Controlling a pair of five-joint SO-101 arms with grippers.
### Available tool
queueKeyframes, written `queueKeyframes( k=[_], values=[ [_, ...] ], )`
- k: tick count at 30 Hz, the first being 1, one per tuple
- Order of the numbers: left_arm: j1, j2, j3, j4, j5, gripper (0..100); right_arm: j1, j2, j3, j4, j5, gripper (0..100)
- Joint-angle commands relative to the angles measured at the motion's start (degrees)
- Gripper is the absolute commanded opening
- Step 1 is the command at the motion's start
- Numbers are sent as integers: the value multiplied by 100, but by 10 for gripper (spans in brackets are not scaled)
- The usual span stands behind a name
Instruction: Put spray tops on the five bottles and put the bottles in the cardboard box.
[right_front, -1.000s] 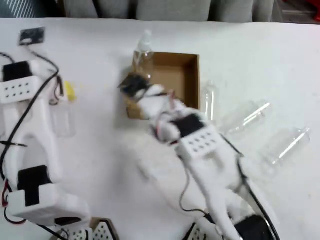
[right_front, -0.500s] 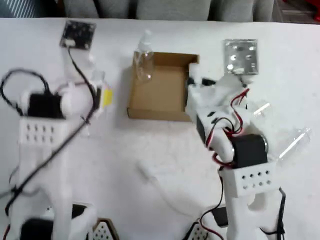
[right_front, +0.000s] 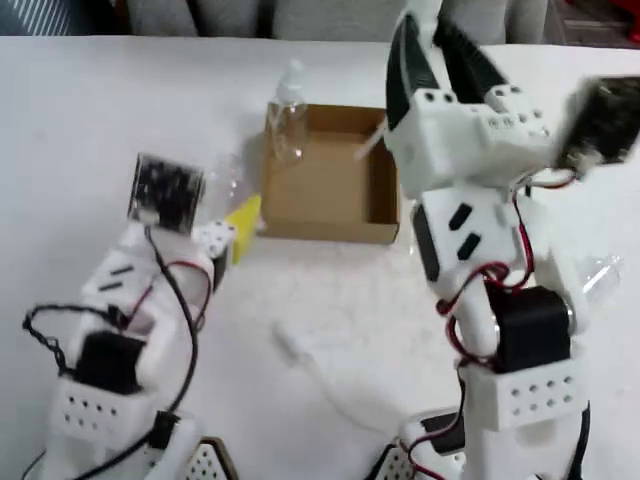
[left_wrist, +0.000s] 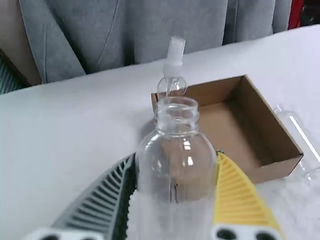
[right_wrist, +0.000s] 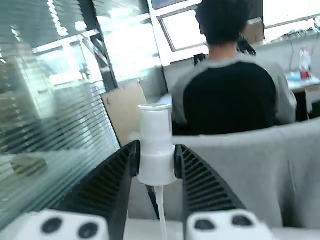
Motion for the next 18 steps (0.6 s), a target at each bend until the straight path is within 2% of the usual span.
queueKeyframes(
  k=[1, 7, 18],
  values=[
    [268, -760, 378, -466, -35, 54, -541, -127, -484, -488, 158, 15],
    [567, -1771, 914, -527, -35, 54, -1886, -101, -536, -479, 1213, 15],
    [629, -2237, 1231, -510, -35, 54, -2501, -127, -325, 66, 1240, 15]
  ],
)
